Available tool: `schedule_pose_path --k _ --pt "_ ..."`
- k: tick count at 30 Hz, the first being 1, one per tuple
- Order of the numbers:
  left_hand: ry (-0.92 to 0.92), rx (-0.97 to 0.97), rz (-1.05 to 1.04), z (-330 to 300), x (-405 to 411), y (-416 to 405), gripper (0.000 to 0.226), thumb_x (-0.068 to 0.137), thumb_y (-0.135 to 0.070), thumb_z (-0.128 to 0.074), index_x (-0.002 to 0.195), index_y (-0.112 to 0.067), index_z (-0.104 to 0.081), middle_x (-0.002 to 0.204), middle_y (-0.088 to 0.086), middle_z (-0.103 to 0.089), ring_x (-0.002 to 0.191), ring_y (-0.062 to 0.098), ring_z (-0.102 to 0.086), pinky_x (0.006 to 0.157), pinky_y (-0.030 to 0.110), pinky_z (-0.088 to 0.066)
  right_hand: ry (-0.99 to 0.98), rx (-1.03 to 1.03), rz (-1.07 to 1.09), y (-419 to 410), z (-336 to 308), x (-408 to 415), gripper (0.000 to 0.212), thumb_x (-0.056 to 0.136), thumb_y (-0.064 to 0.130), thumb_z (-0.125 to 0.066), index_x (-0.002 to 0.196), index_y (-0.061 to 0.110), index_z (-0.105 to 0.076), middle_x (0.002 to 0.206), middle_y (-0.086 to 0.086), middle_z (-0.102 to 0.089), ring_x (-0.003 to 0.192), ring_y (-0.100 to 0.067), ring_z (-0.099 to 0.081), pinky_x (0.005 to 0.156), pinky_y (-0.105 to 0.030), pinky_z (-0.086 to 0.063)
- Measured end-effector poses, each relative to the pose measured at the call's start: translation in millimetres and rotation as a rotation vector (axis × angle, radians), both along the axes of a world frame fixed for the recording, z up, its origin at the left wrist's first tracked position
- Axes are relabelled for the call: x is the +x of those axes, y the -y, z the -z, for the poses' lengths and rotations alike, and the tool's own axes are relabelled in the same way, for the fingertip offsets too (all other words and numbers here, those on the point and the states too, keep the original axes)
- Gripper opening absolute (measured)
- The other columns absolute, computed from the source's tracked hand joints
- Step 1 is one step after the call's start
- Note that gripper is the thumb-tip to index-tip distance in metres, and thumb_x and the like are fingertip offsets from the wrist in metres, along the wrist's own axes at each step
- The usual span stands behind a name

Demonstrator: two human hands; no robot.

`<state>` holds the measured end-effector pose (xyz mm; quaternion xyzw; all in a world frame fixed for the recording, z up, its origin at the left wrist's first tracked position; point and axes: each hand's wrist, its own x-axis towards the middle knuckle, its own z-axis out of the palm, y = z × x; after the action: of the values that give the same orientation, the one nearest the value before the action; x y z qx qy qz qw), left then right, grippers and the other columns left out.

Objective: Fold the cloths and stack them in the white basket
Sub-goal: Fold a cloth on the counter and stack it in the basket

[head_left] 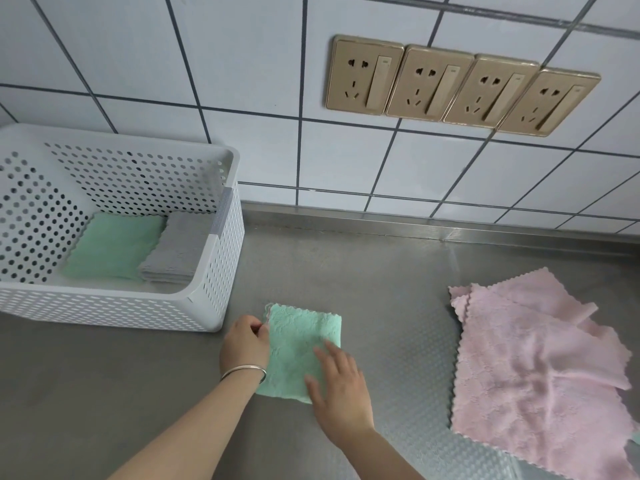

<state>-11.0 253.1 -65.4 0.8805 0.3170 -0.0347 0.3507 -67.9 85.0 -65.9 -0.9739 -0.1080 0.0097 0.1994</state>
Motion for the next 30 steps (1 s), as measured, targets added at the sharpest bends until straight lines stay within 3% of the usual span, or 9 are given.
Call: schedule_pose_path --k 2,6,10,13,16,19,23,26,30 --pt "0.007 0.012 -0.001 -2 -5 3 0.016 0.085 -0.032 -0.059 0.084 -0.016 -0.059 0.091 0.002 -0.059 0.083 0.028 -0.058 0.07 0.031 -0.045 -0.073 0.174 0.213 2 -5 7 0.034 0.087 0.035 -0.045 0.114 0.018 -0.058 0.11 0.004 -0.058 0.099 -0.016 -0.056 0.085 -0.031 -0.052" --pt "0.019 0.038 0.054 0 -12 8 0.024 0.078 -0.039 -0.067 0.09 -0.019 -0.063 0.097 0.001 -0.058 0.088 0.025 -0.06 0.074 0.031 -0.047 -0.512 0.326 0.542 3 -14 25 0.027 0.091 0.029 -0.048 0.114 0.017 -0.053 0.102 0.004 -0.057 0.097 -0.015 -0.055 0.08 -0.028 -0.046" --pt "-0.016 0.04 0.046 3 -11 8 0.031 0.076 -0.038 -0.07 0.094 -0.015 -0.059 0.1 0.005 -0.061 0.089 0.026 -0.058 0.075 0.032 -0.046 -0.735 0.277 0.507 -1 -18 35 0.017 0.091 0.033 -0.046 0.094 0.019 -0.056 0.089 0.002 -0.058 0.085 -0.017 -0.058 0.069 -0.028 -0.045" --pt "-0.095 -0.008 0.039 -1 -10 9 0.034 0.078 -0.04 -0.068 0.097 -0.013 -0.06 0.096 0.005 -0.065 0.09 0.028 -0.061 0.074 0.03 -0.045 -0.758 0.313 0.495 -3 -22 37 0.014 0.087 0.031 -0.049 0.08 0.019 -0.053 0.08 0.003 -0.057 0.074 -0.014 -0.056 0.06 -0.025 -0.042" --pt "-0.185 -0.064 0.08 -6 -15 7 0.024 0.082 -0.04 -0.062 0.075 -0.017 -0.061 0.075 0.005 -0.063 0.076 0.028 -0.059 0.065 0.028 -0.042 -0.763 0.516 0.515 -1 -35 34 0.011 0.084 0.025 -0.053 0.083 0.014 -0.056 0.081 0.0 -0.059 0.068 -0.011 -0.054 0.057 -0.021 -0.044" --pt "-0.176 -0.104 0.072 -14 -27 8 0.045 0.086 -0.036 -0.058 0.052 -0.014 -0.038 0.052 0.003 -0.04 0.059 0.026 -0.039 0.053 0.029 -0.027 -0.742 0.692 0.499 4 -55 28 0.012 0.081 0.023 -0.056 0.086 0.012 -0.059 0.086 -0.004 -0.064 0.075 -0.015 -0.06 0.061 -0.025 -0.047" --pt "-0.023 -0.075 0.082 -46 -43 17 0.04 0.09 -0.034 -0.053 0.057 -0.014 -0.045 0.054 0.005 -0.044 0.063 0.03 -0.04 0.057 0.03 -0.031 -0.682 0.918 0.44 12 -96 19 0.017 0.076 0.024 -0.06 0.088 0.013 -0.066 0.086 -0.005 -0.071 0.081 -0.021 -0.068 0.07 -0.034 -0.054" --pt "0.256 -0.099 -0.028 -86 -53 23 0.035 0.091 -0.03 -0.05 0.067 -0.004 -0.052 0.068 0.017 -0.056 0.072 0.037 -0.049 0.059 0.033 -0.032 -0.661 1.074 0.318 16 -137 13 0.019 0.072 0.023 -0.061 0.087 0.015 -0.068 0.086 -0.005 -0.074 0.083 -0.025 -0.07 0.077 -0.042 -0.056" --pt "0.54 -0.206 -0.211 -141 -69 14 0.033 0.077 -0.035 -0.04 0.064 -0.011 -0.057 0.06 0.009 -0.053 0.063 0.027 -0.047 0.052 0.021 -0.031 -0.644 1.184 0.106 10 -192 15 0.029 0.065 0.02 -0.06 0.09 0.005 -0.065 0.087 -0.011 -0.072 0.082 -0.03 -0.069 0.075 -0.046 -0.055"
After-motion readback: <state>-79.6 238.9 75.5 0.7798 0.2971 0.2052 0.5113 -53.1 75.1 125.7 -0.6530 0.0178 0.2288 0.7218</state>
